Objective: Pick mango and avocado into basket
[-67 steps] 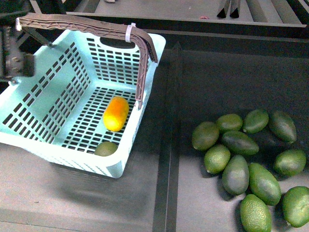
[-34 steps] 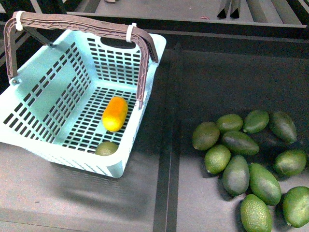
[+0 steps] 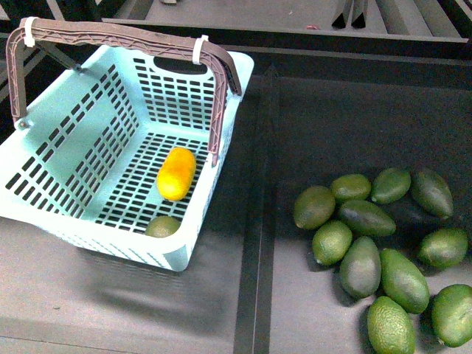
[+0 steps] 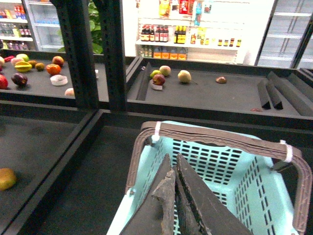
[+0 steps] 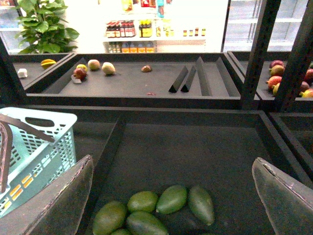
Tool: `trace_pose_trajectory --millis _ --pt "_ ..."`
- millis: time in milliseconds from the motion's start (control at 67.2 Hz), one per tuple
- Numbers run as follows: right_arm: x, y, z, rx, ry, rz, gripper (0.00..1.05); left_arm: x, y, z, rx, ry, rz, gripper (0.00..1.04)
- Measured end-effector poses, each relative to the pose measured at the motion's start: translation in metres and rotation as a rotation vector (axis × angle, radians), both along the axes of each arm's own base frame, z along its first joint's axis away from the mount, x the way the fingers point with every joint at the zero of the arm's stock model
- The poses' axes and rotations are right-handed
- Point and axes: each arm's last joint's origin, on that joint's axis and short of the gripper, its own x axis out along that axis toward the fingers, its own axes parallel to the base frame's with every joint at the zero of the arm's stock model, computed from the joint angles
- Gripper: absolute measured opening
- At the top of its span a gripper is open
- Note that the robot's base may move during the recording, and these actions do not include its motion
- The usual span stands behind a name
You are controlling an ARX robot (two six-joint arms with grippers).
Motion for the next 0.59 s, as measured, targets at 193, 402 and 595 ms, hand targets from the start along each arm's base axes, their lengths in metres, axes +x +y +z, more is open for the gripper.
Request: trace_pose_trajectory --millis 193,402,595 --pt "0.0 0.0 0.0 0.0 0.0 0.0 0.96 -0.02 0.004 -0.01 0.001 -0.002 0.016 0.02" --pt "0.0 0.0 0.0 0.0 0.0 0.0 0.96 -0.032 0.004 -0.005 0.003 -0.017 0.016 0.02" --pt "0.0 0.0 0.0 0.0 0.0 0.0 0.96 -0.041 0.004 -0.003 0.003 -0.022 0.016 0.02"
